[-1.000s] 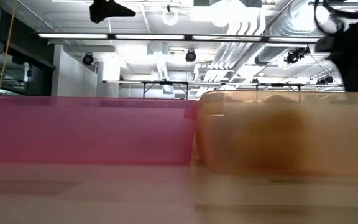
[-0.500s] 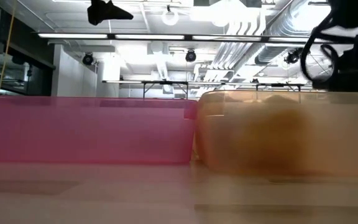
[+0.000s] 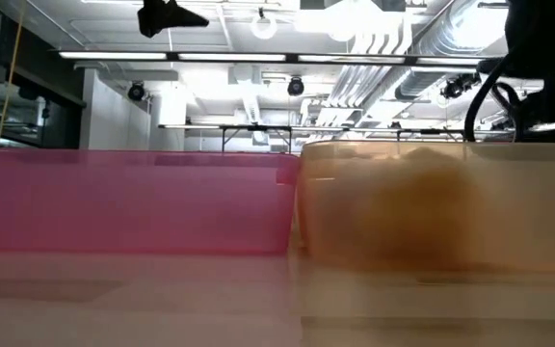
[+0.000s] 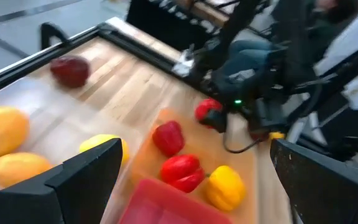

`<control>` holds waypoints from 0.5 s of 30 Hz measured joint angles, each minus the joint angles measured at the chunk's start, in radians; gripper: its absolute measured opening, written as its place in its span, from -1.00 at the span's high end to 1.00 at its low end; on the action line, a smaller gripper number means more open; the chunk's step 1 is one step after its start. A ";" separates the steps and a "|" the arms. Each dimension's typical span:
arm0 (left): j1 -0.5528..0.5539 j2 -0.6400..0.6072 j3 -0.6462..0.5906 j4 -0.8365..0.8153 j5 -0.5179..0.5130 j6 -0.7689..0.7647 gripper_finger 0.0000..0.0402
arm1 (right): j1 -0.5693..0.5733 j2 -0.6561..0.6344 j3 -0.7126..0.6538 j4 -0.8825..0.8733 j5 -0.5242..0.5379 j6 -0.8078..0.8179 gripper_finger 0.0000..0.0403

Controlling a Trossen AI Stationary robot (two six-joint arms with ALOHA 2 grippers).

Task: Sort produce into baskets
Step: Put the red bell pepper into the orange bin

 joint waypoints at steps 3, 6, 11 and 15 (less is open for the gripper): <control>0.000 -0.006 0.000 0.072 0.083 0.017 -0.97 | 0.011 -0.067 0.026 -0.113 0.047 -0.020 -0.45; -0.001 -0.024 0.000 0.164 0.136 0.042 -0.97 | 0.030 -0.153 0.101 -0.282 0.177 -0.011 -0.45; 0.000 -0.059 0.000 0.200 0.118 0.052 -0.97 | 0.045 -0.285 0.223 -0.248 0.569 -0.162 -0.46; 0.000 -0.067 0.000 0.193 0.101 0.050 -0.97 | -0.004 -0.315 0.210 0.135 0.543 -0.570 -0.54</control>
